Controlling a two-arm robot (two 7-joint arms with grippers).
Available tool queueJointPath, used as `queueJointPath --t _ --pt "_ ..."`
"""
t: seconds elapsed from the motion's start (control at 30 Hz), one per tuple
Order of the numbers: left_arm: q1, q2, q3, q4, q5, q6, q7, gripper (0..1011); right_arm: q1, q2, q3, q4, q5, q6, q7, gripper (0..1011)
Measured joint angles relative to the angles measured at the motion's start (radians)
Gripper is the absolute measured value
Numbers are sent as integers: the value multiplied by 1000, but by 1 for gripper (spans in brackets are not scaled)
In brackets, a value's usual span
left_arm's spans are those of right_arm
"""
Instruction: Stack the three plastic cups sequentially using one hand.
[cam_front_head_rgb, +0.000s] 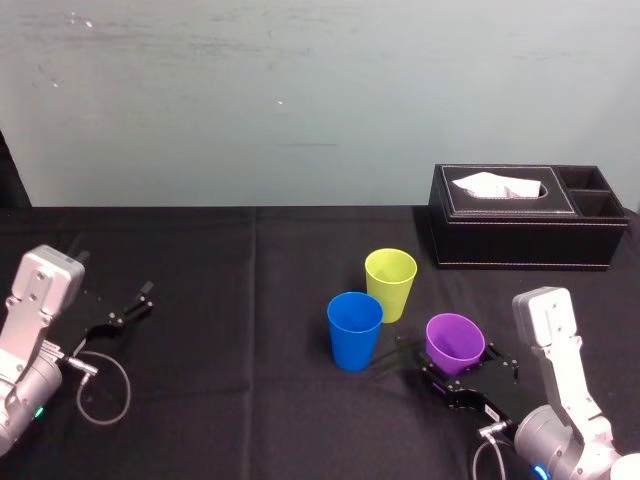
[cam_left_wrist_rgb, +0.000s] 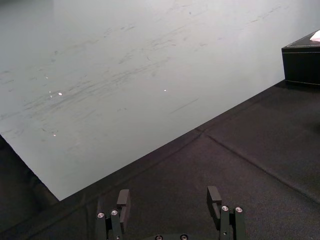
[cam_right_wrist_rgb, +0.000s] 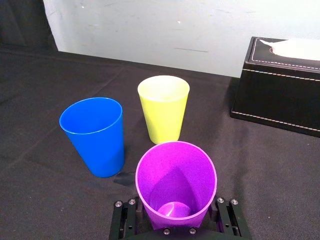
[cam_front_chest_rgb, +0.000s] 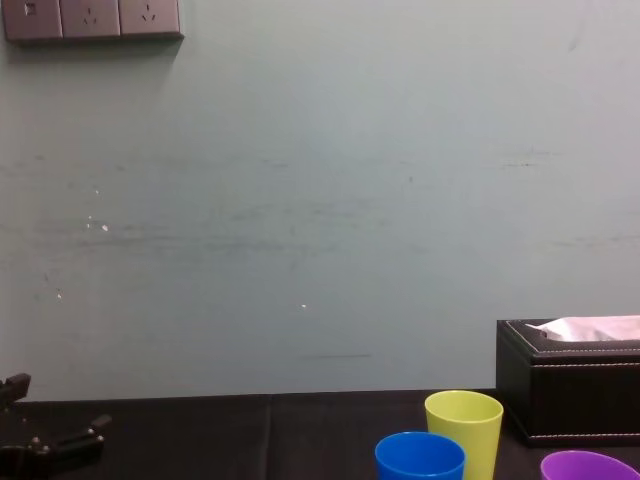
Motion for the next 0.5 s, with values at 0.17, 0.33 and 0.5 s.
queueJointPath --t 0.17,0.33,0.5 --pt "0 0 0 0 0 0 0 1000 -3 2 3 -8 -7 -1 0 716" --pt "0 0 0 0 0 0 0 1000 -10 5 21 -46 -21 11 1 716" --pt "0 0 0 0 0 0 0 1000 0 5 40 -85 -13 57 16 716"
